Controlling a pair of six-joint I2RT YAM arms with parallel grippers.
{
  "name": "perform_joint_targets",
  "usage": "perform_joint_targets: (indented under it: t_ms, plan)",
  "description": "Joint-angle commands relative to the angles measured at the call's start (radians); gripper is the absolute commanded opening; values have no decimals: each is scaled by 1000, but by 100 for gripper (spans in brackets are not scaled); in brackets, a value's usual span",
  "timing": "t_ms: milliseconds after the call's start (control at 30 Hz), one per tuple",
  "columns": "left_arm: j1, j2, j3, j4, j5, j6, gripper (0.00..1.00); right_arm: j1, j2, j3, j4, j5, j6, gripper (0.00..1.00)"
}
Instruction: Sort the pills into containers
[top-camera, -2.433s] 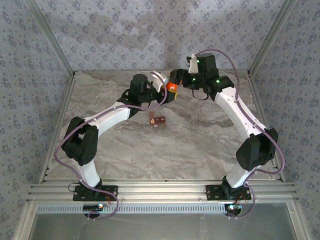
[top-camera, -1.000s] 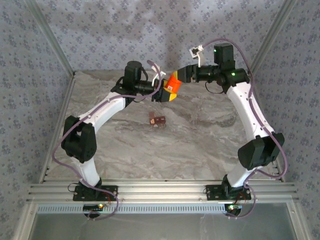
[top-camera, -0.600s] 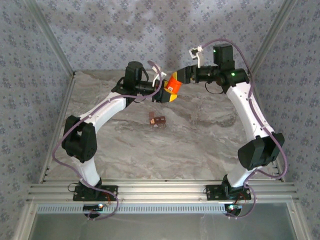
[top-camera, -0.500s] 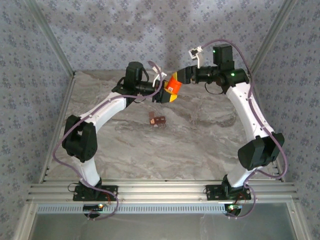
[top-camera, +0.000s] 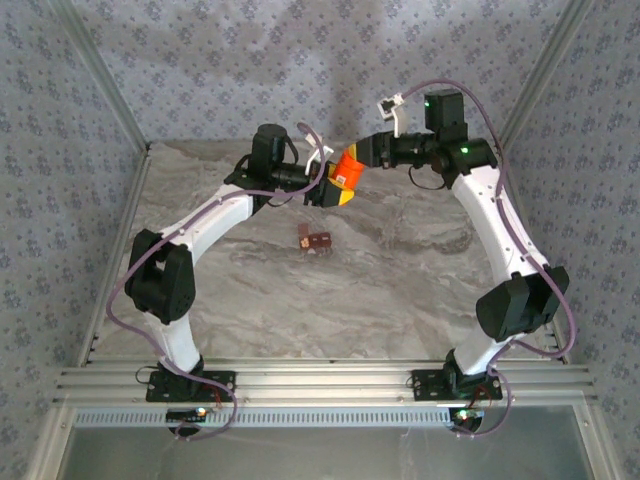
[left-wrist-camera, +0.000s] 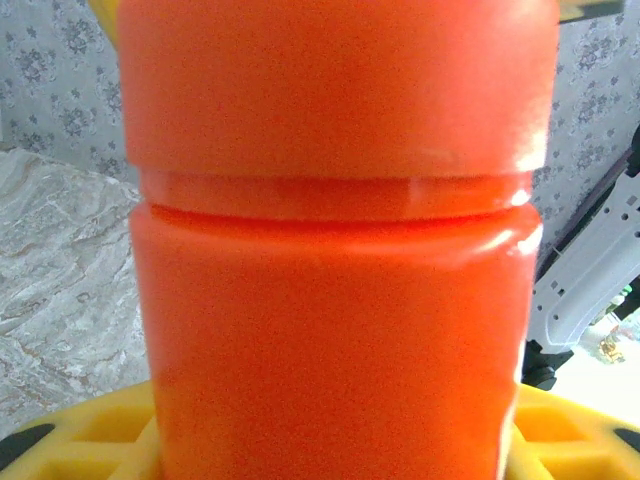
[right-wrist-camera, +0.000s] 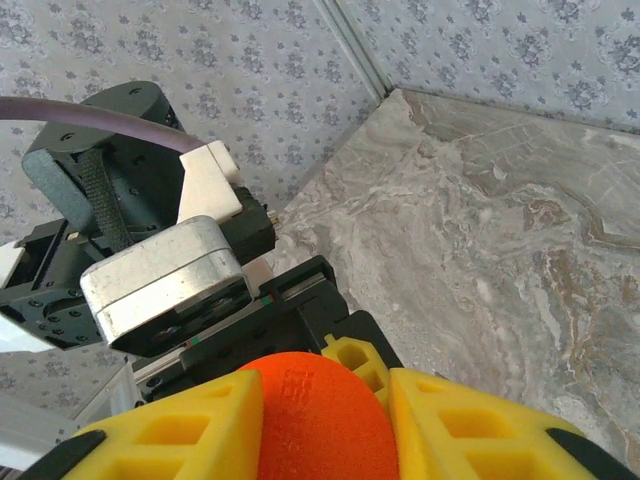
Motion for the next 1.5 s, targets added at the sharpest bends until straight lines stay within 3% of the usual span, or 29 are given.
perform_joint_targets:
  t_ms: [0, 233, 267, 333, 400, 567, 833, 1033, 1167, 1467]
  plan:
    - [-11, -15, 26, 67, -15, -1, 0, 39, -16, -27, -28, -7, 21, 35]
    - [-10, -30, 8, 91, -55, -5, 0, 54, -16, -48, 19, 32, 78, 31]
    - [-11, -30, 5, 95, -56, -6, 0, 56, -18, -52, 25, 32, 80, 35]
    - [-10, -30, 2, 98, -55, -9, 0, 61, -31, -69, 39, 64, 89, 58]
    - [-10, -32, -1, 102, -56, -13, 0, 54, -47, -80, 52, 72, 101, 65]
    - [-11, -32, -7, 104, -57, -14, 0, 18, -81, -83, 73, 62, 113, 67]
    - [-12, -29, -1, 104, -50, -13, 0, 45, -74, -48, -54, 24, 6, 73]
    - [-12, -26, -1, 105, -51, -13, 0, 49, -76, -63, -54, 45, 9, 62]
    - [-13, -24, 0, 105, -47, -13, 0, 43, -78, -65, -27, 48, 32, 73]
    - [-12, -21, -3, 105, -43, -13, 0, 28, -80, -68, 42, 41, 101, 73]
